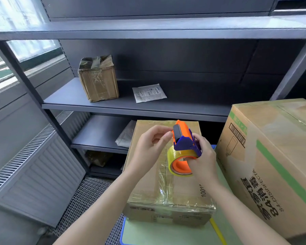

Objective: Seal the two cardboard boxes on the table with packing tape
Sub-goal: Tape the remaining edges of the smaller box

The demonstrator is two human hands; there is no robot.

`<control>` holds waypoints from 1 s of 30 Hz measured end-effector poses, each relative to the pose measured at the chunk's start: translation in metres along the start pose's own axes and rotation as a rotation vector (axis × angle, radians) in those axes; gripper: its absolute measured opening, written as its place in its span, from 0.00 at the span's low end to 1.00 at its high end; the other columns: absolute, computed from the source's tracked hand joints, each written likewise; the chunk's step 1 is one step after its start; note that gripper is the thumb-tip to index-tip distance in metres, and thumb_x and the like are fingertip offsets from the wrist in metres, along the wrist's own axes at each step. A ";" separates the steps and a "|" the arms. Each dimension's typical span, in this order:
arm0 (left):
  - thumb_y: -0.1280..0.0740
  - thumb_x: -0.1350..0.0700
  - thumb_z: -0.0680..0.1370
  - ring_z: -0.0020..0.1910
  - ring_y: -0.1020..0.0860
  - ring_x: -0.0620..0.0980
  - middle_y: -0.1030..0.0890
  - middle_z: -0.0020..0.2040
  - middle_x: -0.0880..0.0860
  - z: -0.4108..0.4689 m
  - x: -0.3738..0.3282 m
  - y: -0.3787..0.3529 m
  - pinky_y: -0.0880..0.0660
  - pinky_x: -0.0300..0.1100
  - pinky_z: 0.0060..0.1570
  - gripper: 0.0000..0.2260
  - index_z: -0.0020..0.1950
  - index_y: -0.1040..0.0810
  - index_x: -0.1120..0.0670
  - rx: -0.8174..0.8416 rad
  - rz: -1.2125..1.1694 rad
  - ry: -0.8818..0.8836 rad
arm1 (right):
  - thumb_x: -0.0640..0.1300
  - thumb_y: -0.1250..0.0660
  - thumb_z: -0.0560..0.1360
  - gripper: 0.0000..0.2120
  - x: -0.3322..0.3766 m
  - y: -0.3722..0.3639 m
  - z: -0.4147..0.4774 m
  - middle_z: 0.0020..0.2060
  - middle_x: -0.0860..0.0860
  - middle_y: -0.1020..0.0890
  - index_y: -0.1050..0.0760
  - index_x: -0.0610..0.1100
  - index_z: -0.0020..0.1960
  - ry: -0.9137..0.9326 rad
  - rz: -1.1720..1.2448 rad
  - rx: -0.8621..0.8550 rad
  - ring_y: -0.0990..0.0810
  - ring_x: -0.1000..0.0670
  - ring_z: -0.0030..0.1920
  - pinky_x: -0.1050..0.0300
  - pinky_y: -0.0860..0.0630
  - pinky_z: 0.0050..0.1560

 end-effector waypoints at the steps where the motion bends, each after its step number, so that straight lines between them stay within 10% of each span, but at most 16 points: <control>1: 0.34 0.59 0.77 0.46 0.20 0.45 0.18 0.46 0.48 0.000 0.004 0.000 0.24 0.37 0.48 0.03 0.49 0.22 0.54 -0.003 -0.003 0.021 | 0.22 0.36 0.59 0.35 0.000 0.000 0.000 0.46 0.62 0.26 0.30 0.56 0.54 0.008 -0.001 0.004 0.27 0.64 0.48 0.75 0.33 0.46; 13: 0.32 0.58 0.76 0.38 0.23 0.43 0.19 0.39 0.49 0.000 0.051 -0.001 0.27 0.32 0.37 0.01 0.46 0.23 0.54 0.092 -0.111 0.386 | 0.22 0.37 0.58 0.33 0.006 -0.008 0.013 0.50 0.52 0.25 0.27 0.41 0.61 0.157 -0.192 0.200 0.26 0.48 0.52 0.60 0.30 0.50; 20: 0.36 0.58 0.79 0.43 0.21 0.42 0.18 0.48 0.51 -0.003 0.037 0.005 0.25 0.35 0.39 0.08 0.57 0.21 0.53 0.000 -0.137 0.260 | 0.23 0.33 0.60 0.33 0.009 -0.006 0.022 0.54 0.46 0.24 0.28 0.39 0.63 0.213 -0.324 0.232 0.29 0.49 0.53 0.70 0.35 0.45; 30: 0.39 0.57 0.80 0.39 0.18 0.44 0.16 0.45 0.50 -0.003 0.034 0.015 0.24 0.37 0.35 0.08 0.52 0.19 0.54 -0.126 -0.127 0.262 | 0.24 0.26 0.58 0.32 0.018 -0.011 0.021 0.50 0.39 0.22 0.27 0.33 0.60 0.309 -0.485 0.258 0.24 0.38 0.50 0.46 0.23 0.44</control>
Point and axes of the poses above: each hand's wrist, its own z-axis towards the middle knuckle, its own y-axis out of the back of the hand, x = y × z, the point moved 9 cm from there along z, towards the middle knuckle
